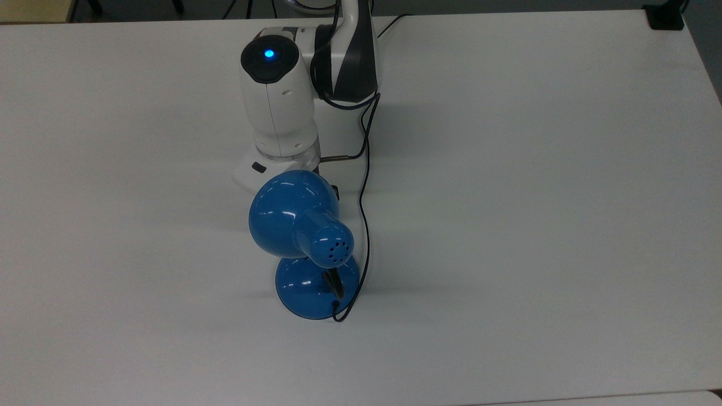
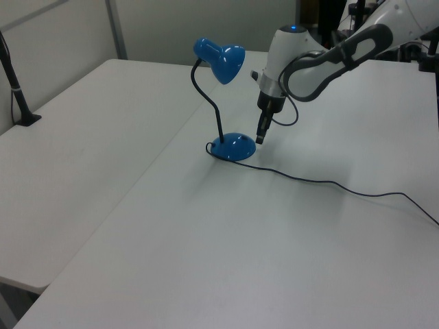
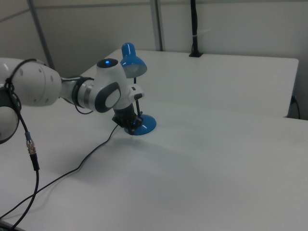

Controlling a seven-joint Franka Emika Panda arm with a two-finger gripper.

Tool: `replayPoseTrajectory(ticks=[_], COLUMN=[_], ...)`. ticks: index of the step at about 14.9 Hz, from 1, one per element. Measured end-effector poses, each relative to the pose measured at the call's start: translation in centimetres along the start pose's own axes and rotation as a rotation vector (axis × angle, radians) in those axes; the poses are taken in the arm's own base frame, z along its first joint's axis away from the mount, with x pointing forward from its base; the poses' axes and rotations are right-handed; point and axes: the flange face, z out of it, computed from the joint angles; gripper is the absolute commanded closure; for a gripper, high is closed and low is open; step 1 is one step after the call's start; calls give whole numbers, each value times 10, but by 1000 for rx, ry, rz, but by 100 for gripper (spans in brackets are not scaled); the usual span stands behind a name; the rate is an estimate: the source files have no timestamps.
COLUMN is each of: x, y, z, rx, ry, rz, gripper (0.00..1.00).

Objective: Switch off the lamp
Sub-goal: 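Raise the gripper up and away from the lamp base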

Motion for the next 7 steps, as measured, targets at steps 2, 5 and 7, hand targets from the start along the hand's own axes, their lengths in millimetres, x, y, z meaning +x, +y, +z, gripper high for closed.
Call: replayPoseTrajectory(ticks=[2, 5, 7], x=[-7, -22, -35], y=[-2, 1, 4], z=[-24, -84, -131], rx=[21, 48, 58], ry=[-83, -190, -242], rz=[-1, 8, 12], gripper=[43, 0, 0])
